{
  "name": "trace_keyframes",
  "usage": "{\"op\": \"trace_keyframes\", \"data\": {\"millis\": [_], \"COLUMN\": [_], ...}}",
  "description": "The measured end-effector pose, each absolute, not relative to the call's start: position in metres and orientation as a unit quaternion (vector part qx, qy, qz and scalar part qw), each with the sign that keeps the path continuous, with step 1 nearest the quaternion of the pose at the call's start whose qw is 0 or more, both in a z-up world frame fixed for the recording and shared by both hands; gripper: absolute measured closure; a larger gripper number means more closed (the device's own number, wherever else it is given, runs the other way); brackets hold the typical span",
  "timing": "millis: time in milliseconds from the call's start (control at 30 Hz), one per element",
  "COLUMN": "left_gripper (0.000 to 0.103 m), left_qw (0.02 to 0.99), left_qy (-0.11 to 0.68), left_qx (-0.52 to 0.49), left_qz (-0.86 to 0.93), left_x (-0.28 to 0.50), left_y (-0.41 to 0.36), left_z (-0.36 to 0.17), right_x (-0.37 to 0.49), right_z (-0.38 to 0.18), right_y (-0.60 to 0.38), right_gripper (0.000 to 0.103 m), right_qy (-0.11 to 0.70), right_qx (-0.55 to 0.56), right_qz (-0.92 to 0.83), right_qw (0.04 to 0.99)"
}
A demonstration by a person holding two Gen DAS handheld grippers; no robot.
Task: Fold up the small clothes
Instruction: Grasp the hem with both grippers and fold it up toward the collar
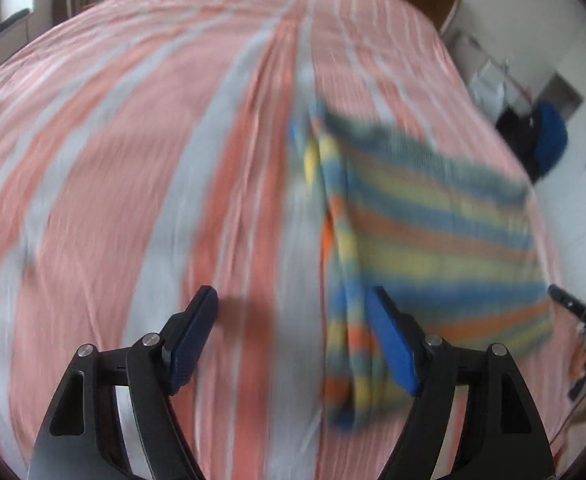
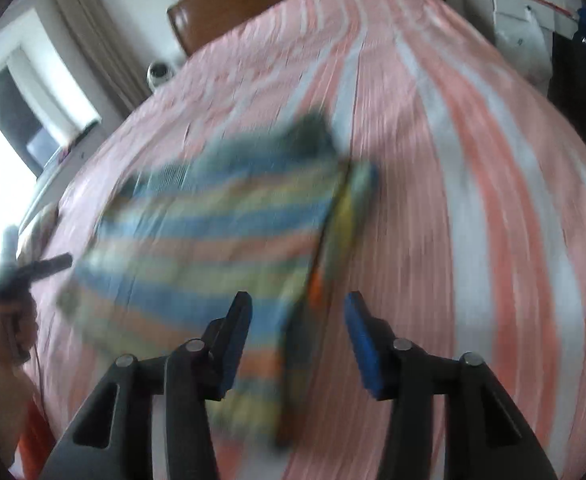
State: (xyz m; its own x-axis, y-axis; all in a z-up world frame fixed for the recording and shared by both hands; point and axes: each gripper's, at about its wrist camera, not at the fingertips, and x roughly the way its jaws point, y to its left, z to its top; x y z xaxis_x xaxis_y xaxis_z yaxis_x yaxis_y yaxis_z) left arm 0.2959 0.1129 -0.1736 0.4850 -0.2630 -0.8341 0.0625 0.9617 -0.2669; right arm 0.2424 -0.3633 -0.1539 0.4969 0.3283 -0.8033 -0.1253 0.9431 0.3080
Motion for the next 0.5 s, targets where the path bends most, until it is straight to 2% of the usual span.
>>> {"op": "trace_keyframes", "data": {"millis": [33,67,100,133,167,233,367,433,500], "left_gripper": [0.025,0.033,0.044,0.079,0.097,0.098,0.096,0.083,0.062], "left_qw": [0.857,0.861,0.864,0.866,0.863,0.862,0.866,0.872,0.874], "left_qy": [0.498,0.495,0.492,0.491,0.494,0.496,0.491,0.483,0.483], "left_qx": [-0.091,-0.079,-0.064,-0.044,-0.02,0.005,0.03,0.043,0.036], "left_qz": [-0.094,-0.089,-0.085,-0.09,-0.106,-0.102,-0.09,-0.068,-0.041], "left_x": [0.289,0.285,0.283,0.282,0.278,0.269,0.259,0.255,0.251], "left_y": [0.108,0.102,0.097,0.089,0.08,0.076,0.073,0.07,0.073], "left_z": [-0.176,-0.178,-0.179,-0.18,-0.179,-0.174,-0.176,-0.171,-0.162], "right_x": [0.227,0.215,0.212,0.21,0.212,0.208,0.191,0.192,0.19], "right_z": [-0.161,-0.173,-0.181,-0.187,-0.19,-0.186,-0.181,-0.19,-0.184], "right_y": [-0.364,-0.364,-0.362,-0.36,-0.363,-0.37,-0.372,-0.37,-0.373], "right_gripper": [0.042,0.044,0.05,0.083,0.095,0.095,0.095,0.094,0.079], "right_qy": [0.497,0.517,0.528,0.535,0.535,0.539,0.54,0.544,0.528], "right_qx": [0.109,0.117,0.121,0.12,0.12,0.149,0.125,0.128,0.14], "right_qz": [0.133,0.13,0.128,0.124,0.117,0.11,0.095,0.095,0.094], "right_qw": [0.851,0.838,0.831,0.827,0.828,0.822,0.827,0.824,0.833]}}
